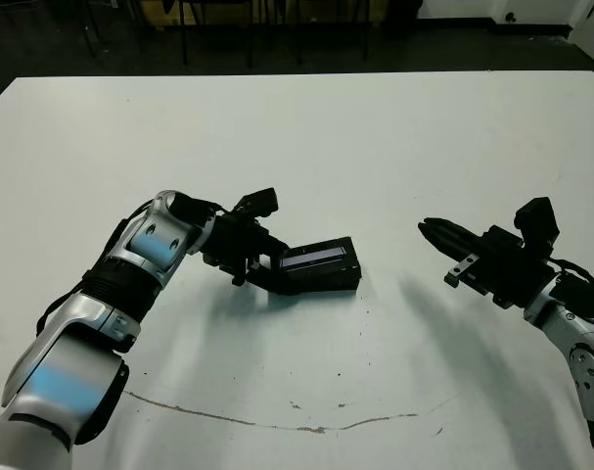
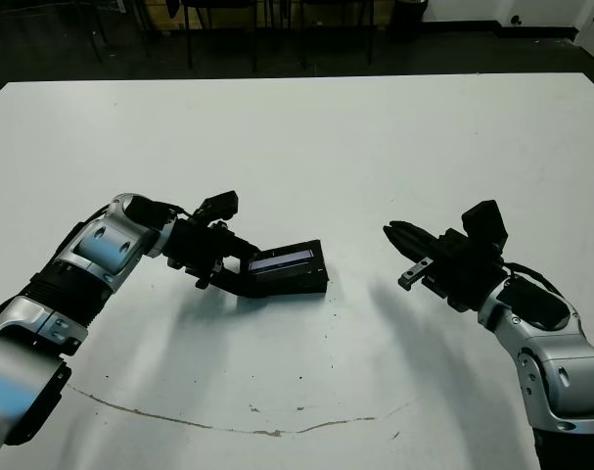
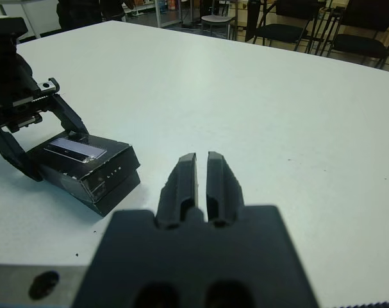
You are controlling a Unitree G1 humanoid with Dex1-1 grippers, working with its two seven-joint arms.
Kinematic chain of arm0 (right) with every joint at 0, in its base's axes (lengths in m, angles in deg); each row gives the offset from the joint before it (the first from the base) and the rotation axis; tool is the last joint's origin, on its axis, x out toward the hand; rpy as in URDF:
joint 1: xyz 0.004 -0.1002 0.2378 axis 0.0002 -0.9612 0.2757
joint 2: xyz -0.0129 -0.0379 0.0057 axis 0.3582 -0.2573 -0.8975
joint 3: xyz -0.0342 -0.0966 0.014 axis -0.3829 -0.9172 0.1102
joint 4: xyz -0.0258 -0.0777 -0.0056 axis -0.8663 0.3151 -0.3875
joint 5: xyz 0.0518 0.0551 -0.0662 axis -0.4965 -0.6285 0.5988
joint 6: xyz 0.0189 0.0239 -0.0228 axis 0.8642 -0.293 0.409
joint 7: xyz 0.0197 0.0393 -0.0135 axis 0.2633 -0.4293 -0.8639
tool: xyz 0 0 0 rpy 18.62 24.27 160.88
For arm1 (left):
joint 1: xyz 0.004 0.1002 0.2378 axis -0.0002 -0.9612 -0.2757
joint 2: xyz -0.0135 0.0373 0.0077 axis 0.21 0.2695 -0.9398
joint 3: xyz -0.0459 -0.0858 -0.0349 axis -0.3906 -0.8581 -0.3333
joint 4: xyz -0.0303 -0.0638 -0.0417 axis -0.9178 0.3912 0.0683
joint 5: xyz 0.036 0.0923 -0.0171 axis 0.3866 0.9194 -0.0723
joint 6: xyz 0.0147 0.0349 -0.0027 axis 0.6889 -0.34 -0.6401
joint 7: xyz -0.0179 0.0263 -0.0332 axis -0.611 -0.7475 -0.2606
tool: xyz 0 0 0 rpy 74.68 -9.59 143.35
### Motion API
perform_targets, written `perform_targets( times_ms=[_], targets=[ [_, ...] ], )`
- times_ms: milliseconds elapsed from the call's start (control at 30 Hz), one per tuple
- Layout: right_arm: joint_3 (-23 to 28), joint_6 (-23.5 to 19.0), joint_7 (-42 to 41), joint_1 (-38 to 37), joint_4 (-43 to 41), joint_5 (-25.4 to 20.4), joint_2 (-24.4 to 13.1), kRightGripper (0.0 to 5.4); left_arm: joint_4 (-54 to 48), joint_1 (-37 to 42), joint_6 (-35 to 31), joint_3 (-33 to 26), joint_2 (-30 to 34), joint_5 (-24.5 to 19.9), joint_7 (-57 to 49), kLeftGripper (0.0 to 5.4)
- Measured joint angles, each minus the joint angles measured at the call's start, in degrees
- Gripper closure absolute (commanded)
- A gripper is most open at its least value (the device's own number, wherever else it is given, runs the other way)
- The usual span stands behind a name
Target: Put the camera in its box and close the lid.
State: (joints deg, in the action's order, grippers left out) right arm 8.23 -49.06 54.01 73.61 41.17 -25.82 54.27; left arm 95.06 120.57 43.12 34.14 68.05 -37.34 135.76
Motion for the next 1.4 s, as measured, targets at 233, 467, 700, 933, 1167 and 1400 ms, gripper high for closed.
perform_targets(
  times_ms=[233,467,700,933,1167,1400],
  targets=[
    [0.0,0.17,-0.43,-0.01,0.42,-0.15,0.07,5.4,-2.51,0.66,1.88,2.7,0.24,3.82,-0.89,2.71],
    [-0.1,0.17,-0.44,-0.03,0.55,-0.11,0.07,5.4,-4.12,0.99,1.82,4.27,0.51,5.67,-1.68,2.71],
    [-0.33,0.66,-0.94,-0.04,0.78,-0.12,0.17,5.4,-2.11,2.76,2.42,5.9,0.41,5.91,-1.29,2.71],
    [-0.33,0.7,-0.91,-0.13,0.77,-0.11,0.22,5.4,-0.1,3.68,4.73,6.58,0.31,5.92,-1.0,2.33],
    [-0.34,0.7,-1.01,-0.13,0.7,-0.16,0.22,5.4,1.87,4.37,8.01,6.93,0.24,6.59,-1.44,1.04],
    [-0.41,0.82,-1.11,-0.1,0.74,-0.15,0.23,5.4,2.94,4.68,9.24,6.64,0.28,6.56,-0.95,0.01]
  ],
)
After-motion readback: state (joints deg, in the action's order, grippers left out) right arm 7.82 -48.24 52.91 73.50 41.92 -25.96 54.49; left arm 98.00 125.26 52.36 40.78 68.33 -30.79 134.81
